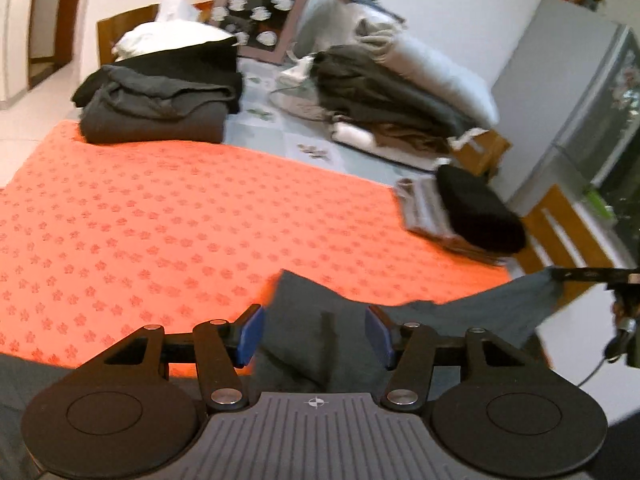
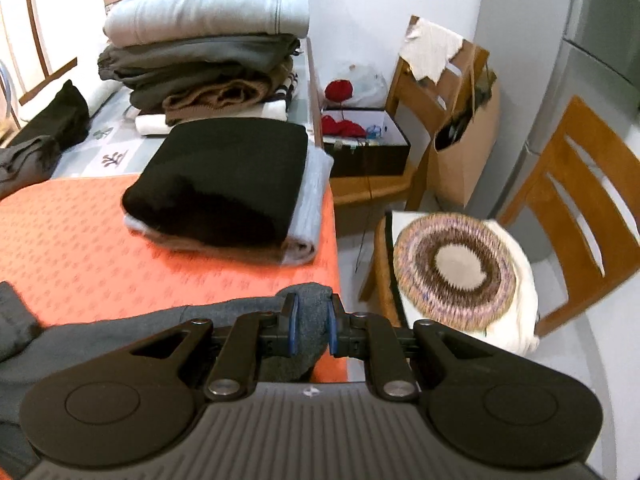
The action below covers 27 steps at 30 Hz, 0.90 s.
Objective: Fold clothes
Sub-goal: 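Pull the garment flat with both grippers and open the right gripper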
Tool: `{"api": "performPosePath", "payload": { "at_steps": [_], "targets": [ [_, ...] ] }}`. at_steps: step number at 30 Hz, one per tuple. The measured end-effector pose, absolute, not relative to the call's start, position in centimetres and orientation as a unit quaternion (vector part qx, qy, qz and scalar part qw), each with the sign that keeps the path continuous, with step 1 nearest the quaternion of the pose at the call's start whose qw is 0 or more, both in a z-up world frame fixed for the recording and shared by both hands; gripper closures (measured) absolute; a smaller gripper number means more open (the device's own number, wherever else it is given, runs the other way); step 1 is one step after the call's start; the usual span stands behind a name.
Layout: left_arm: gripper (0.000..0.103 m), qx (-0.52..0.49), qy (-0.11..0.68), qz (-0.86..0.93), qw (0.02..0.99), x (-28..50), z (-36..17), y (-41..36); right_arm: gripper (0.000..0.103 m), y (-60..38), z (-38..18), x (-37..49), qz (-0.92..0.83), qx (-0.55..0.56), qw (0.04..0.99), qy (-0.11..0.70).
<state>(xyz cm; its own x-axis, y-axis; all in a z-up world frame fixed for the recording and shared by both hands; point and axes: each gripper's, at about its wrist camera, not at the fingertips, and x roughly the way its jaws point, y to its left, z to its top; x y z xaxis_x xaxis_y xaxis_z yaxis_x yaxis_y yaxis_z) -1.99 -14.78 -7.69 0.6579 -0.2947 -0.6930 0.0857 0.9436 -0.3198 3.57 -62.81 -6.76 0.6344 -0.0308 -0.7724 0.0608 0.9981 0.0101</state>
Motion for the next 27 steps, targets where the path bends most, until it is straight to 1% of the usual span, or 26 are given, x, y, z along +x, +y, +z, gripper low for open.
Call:
{"api": "performPosePath", "payload": {
  "at_steps": [4, 7, 10, 11, 12, 14, 16, 20, 23, 25, 26, 27],
  "targets": [
    [0.045, -0.119, 0.404, -0.082, 0.903, -0.4, -8.6, -14.9, 0.087, -62.6, -8.1, 6.1, -0.027, -0.003, 0.903, 0.429],
    [0.045, -0.118, 0.410, -0.071, 0.902, 0.5, -9.1, -14.8, 0.087, -62.8, -10.0, 7.7, -0.031, 0.003, 0.897, 0.441],
    [0.045, -0.132, 0.421, -0.064, 0.895, 1.5, -9.8, -14.9, 0.086, -62.7, -12.4, 8.6, -0.024, 0.003, 0.882, 0.470],
    [0.045, -0.136, 0.426, -0.064, 0.892, 1.8, -10.1, -14.9, 0.084, -62.5, -12.9, 8.8, -0.023, 0.000, 0.879, 0.476],
    [0.045, -0.140, 0.431, -0.066, 0.889, 2.1, -10.4, -15.0, 0.079, -62.4, -12.9, 8.6, -0.025, -0.004, 0.879, 0.476],
    [0.045, -0.145, 0.441, -0.070, 0.883, 2.7, -10.9, -15.3, 0.053, -62.2, -12.4, 8.1, -0.025, -0.007, 0.882, 0.471],
    [0.045, -0.157, 0.452, -0.071, 0.875, 3.4, -11.4, -15.3, 0.044, -62.1, -11.4, 7.1, -0.015, -0.001, 0.887, 0.461],
    [0.045, -0.175, 0.463, -0.064, 0.866, 4.3, -12.1, -15.0, 0.034, -62.0, -9.4, 4.8, 0.000, 0.009, 0.893, 0.450],
    [0.045, -0.190, 0.476, -0.070, 0.856, 4.9, -12.8, -14.9, 0.033, -62.0, -8.4, 3.3, 0.006, 0.012, 0.891, 0.454],
    [0.046, -0.192, 0.483, -0.078, 0.851, 5.2, -13.2, -15.2, 0.032, -61.9, -8.1, 2.6, 0.003, 0.013, 0.888, 0.459],
    [0.051, -0.188, 0.488, -0.083, 0.848, 5.3, -13.4, -15.4, 0.032, -61.8, -8.0, 2.2, 0.002, 0.015, 0.888, 0.460],
    [0.073, -0.184, 0.493, -0.087, 0.846, 5.4, -13.6, -15.6, 0.032, -61.7, -8.0, 1.8, 0.001, 0.017, 0.887, 0.461]
  ]
}}
